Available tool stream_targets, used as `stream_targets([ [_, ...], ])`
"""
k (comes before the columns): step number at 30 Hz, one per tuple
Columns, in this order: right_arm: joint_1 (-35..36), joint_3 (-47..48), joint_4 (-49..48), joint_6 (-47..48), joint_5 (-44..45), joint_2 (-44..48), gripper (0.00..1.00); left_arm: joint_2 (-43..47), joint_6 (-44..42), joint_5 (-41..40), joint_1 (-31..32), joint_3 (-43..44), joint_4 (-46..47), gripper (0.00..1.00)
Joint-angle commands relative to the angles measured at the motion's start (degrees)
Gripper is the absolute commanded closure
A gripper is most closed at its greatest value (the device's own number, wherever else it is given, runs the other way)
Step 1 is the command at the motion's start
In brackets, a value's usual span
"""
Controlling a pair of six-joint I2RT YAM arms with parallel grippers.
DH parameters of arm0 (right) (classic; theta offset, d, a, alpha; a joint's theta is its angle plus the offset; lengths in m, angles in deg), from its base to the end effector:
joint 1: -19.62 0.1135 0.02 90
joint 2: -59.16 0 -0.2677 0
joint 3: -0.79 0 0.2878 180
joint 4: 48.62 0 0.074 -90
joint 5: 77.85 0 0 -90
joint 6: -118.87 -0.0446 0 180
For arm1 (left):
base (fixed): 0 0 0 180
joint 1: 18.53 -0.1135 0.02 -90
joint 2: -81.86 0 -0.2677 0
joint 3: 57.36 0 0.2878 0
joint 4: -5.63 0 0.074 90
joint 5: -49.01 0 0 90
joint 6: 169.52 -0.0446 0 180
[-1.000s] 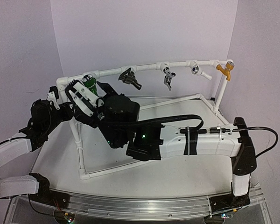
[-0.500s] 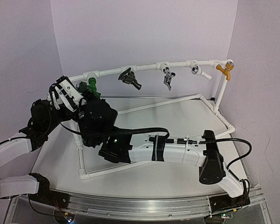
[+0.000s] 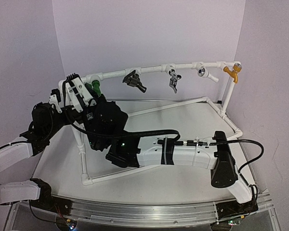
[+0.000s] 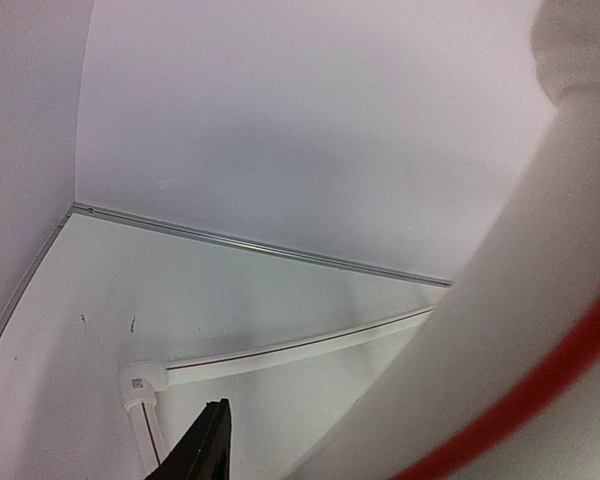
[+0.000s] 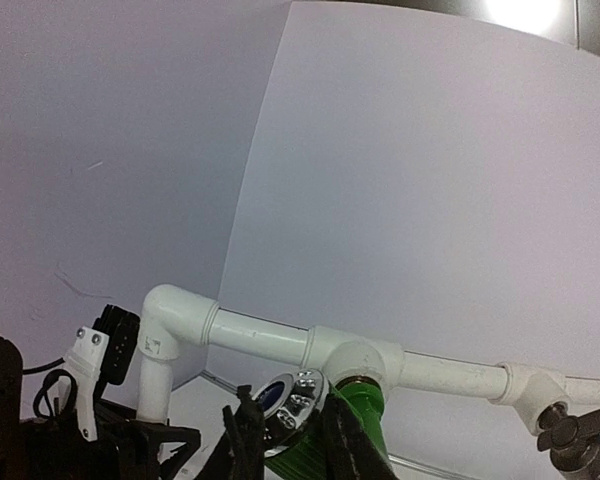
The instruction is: Install the water faucets
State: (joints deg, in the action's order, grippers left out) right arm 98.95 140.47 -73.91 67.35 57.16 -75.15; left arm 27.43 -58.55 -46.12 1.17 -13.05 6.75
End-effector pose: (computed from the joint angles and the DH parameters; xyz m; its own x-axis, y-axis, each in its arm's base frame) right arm 0.1392 0.5684 0.3858 0.4361 -0.0612 -0.8978 -0.3969 0.8823 -0.2529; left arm 0.2504 -0.0854 0.2622 -0.2279 -0.2970 -0.9273 0.1832 0.9223 -0.3404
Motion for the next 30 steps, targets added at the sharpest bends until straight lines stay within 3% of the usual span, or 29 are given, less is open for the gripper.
stream_targets([
  [1, -6.63, -7.06, -1.52, -6.86, 6.24, 7.85, 0.76, -0.28, 11.72, 7.39, 1.66, 0.77, -4.53, 1.00],
  [4, -6.47, -9.38, -0.93, -1.56, 1.12, 9.97, 0.73, -0.34, 11.62, 7.60, 1.66, 0.95, -4.53, 1.00],
  [8, -4.78, -14.24, 4.55, 7.03, -9.58, 13.90, 0.51, -0.10, 11.44, 7.63, 1.67, 0.87, -4.49, 1.00],
  [17, -1.81, -14.95, 13.15, 26.22, -10.76, 14.13, 0.15, 0.32, 11.14, 7.58, 1.58, 0.42, -4.53, 1.00],
  [24, -1.82, -5.20, 6.86, 41.14, -5.32, 5.53, 0.09, 0.19, 11.31, 7.93, 1.58, 0.69, -4.62, 1.00],
  [27, -1.98, 2.10, 1.71, 48.66, -2.94, -1.07, 0.10, 0.15, 11.46, 8.03, 1.57, 0.69, -4.57, 1.00],
  [30, -2.24, 7.68, 0.54, 50.16, -1.79, -5.02, 0.15, 0.17, 11.52, 8.17, 1.57, 0.67, -4.62, 1.00],
])
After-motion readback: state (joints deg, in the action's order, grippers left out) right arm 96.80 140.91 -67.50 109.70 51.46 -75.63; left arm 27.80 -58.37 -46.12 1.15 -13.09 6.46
